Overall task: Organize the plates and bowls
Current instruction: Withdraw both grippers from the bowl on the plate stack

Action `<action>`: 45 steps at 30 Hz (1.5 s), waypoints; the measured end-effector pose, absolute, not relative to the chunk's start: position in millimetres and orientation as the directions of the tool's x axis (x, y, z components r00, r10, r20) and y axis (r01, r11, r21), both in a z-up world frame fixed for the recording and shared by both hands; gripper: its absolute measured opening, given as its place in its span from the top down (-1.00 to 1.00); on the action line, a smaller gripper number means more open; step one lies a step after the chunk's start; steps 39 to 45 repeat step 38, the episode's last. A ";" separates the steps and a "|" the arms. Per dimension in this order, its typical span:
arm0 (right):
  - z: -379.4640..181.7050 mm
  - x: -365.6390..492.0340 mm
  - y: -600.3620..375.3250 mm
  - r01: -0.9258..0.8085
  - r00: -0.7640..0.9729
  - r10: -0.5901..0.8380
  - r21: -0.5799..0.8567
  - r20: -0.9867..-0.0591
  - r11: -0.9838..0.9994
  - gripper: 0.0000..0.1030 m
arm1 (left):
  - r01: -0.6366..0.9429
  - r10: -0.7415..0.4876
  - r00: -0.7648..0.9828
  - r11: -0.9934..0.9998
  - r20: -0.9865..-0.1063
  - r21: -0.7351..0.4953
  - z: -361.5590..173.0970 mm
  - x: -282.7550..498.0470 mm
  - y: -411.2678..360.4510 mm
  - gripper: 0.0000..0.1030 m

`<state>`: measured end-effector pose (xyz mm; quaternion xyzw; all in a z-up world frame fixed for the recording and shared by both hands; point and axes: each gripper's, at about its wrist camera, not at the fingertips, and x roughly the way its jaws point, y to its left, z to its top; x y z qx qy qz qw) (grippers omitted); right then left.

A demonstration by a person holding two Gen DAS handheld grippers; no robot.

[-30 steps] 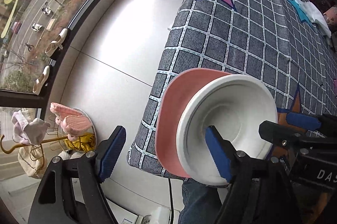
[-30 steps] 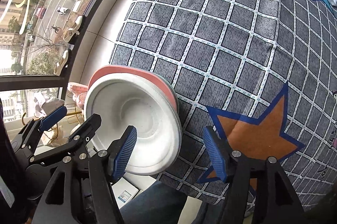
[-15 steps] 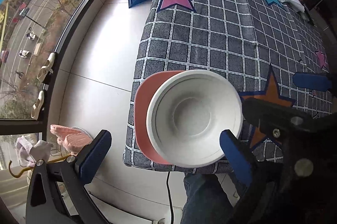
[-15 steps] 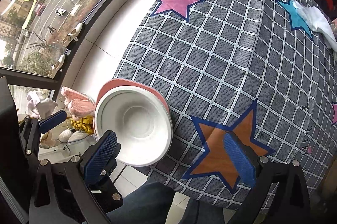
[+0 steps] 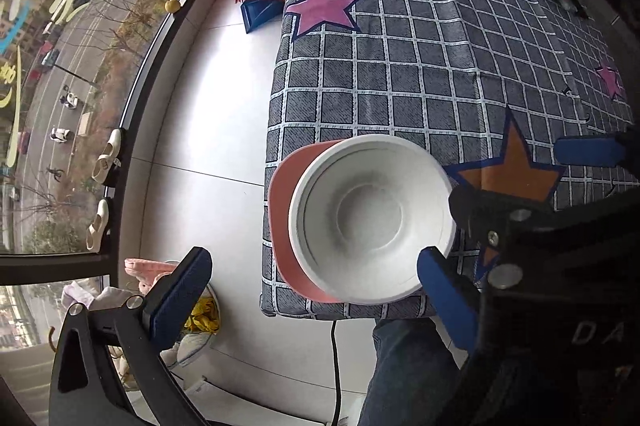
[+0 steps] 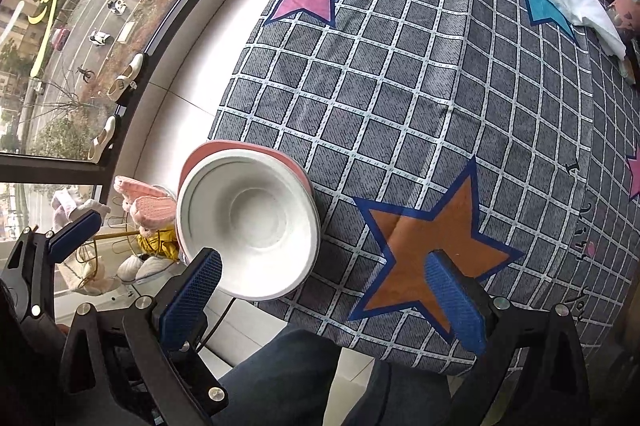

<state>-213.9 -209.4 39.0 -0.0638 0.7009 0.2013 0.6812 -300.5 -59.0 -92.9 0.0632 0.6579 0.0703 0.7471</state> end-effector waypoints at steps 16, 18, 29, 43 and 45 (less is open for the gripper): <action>34.8 -219.3 -200.5 -0.367 -0.072 0.178 0.192 -0.981 0.910 -0.98 | 0.019 0.222 0.144 0.974 -0.964 0.227 -91.2 -300.9 -59.1 -0.99; 33.9 -219.7 -198.9 -0.367 -0.073 0.177 0.191 -0.982 0.910 -0.98 | 0.025 0.228 0.149 0.972 -0.962 0.234 -90.5 -301.0 -58.8 -0.99; 30.0 -221.8 -191.7 -0.356 -0.077 0.185 0.201 -0.980 0.913 -0.98 | 0.048 0.244 0.151 0.966 -0.958 0.253 -92.1 -300.9 -55.2 -0.99; 27.6 -216.7 -190.8 -0.342 -0.081 0.191 0.207 -0.978 0.916 -0.98 | 0.032 0.200 0.184 0.977 -0.962 0.209 -88.4 -296.7 -52.5 -0.99; 27.6 -216.7 -190.8 -0.342 -0.081 0.191 0.207 -0.978 0.916 -0.98 | 0.032 0.200 0.184 0.977 -0.962 0.209 -88.4 -296.7 -52.5 -0.99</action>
